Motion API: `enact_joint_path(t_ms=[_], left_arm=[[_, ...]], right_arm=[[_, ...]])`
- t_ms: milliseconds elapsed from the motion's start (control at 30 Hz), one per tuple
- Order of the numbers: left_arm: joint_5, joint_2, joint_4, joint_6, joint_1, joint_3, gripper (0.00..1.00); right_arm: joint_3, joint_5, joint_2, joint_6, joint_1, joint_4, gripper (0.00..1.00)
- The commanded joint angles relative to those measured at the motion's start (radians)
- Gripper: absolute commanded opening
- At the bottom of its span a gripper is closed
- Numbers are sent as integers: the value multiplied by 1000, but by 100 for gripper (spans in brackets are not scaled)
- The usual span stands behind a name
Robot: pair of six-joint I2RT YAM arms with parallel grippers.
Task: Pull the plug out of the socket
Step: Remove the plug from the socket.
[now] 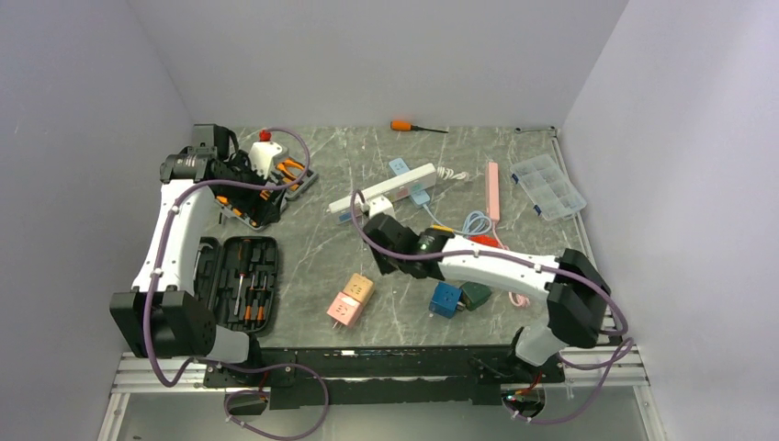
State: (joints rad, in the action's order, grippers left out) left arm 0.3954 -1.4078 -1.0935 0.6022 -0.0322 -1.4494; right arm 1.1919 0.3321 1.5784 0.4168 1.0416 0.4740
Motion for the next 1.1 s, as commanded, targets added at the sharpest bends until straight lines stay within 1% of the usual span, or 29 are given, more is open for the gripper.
enact_joint_path(t_ms=[0,100,200,267,467,667,833,1067], left_arm=[[12,56,-5,19,-10,-9,99],[0,55,2,5,-11,-15,99],[-1,50,-18,-5,-12,-36,99],[-7,60,-26,-7,-13,-42,99],[-33,106,-14,19,-22,-4,99],[-17,77,-53,38,-58,-37,99],[-25,48,-64,29,-67,-64,99],[-63,64,-22,6,-85,-61,99]], right_arm=[[-154,-20,-83,100,49,21,0],[-203,-82,-89,108,62,-30,0],[-195,-128,-25,107,63,-72,0],[-171,-152,24,102,63,-92,0],[-44,-154,154,53,34,-105,0],[85,-203,255,17,11,-109,0],[145,-229,310,-5,12,-106,0],[194,-297,340,-15,16,-125,0]])
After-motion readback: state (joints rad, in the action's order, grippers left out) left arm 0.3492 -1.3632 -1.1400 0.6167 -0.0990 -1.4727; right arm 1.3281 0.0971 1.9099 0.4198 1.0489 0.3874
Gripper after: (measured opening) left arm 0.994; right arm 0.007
